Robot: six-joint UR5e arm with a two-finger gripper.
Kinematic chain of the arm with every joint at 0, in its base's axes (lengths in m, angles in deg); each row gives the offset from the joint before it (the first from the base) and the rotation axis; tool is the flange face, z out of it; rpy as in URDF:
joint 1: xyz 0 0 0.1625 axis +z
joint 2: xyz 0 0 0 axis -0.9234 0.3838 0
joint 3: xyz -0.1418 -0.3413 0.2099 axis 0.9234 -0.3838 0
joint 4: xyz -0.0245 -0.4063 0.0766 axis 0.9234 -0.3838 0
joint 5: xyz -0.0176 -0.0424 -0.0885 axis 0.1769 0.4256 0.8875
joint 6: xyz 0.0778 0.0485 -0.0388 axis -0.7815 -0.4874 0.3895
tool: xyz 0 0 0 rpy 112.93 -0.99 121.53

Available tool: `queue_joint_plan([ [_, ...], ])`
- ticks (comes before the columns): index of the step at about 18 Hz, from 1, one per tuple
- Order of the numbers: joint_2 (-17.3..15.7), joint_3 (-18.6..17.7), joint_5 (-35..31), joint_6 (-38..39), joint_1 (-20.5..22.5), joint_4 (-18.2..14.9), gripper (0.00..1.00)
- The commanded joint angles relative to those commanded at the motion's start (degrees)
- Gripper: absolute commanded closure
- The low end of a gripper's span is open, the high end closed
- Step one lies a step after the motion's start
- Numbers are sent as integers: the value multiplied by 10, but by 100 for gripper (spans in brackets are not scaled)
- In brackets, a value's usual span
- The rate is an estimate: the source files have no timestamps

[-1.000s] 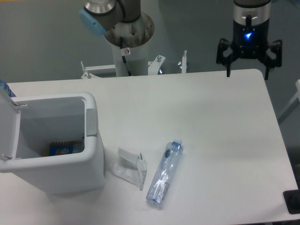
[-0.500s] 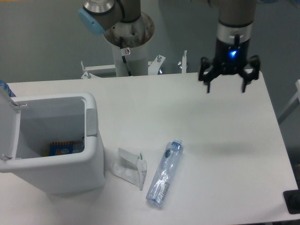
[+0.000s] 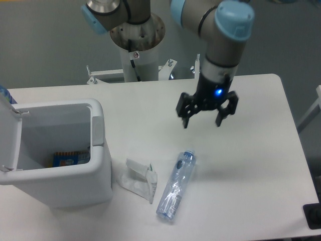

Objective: Place the trash in the trash can
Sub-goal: 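Move the open gripper down toward the white paper wrapper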

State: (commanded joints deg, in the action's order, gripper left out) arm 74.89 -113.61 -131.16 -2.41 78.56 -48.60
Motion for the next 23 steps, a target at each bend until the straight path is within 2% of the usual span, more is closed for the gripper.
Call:
queue_joint_plan([
  [4, 45, 9, -1, 51, -31, 4, 0],
  [7, 72, 10, -6, 63, -57, 25, 0],
  [11, 89, 10, -13, 85, -78, 28, 0],
  [14, 97, 9, -13, 99, -90, 56, 0],
  [20, 121, 8, -43, 107, -119, 60, 0],
  [23, 133, 11, -51, 138, -124, 61, 0],
])
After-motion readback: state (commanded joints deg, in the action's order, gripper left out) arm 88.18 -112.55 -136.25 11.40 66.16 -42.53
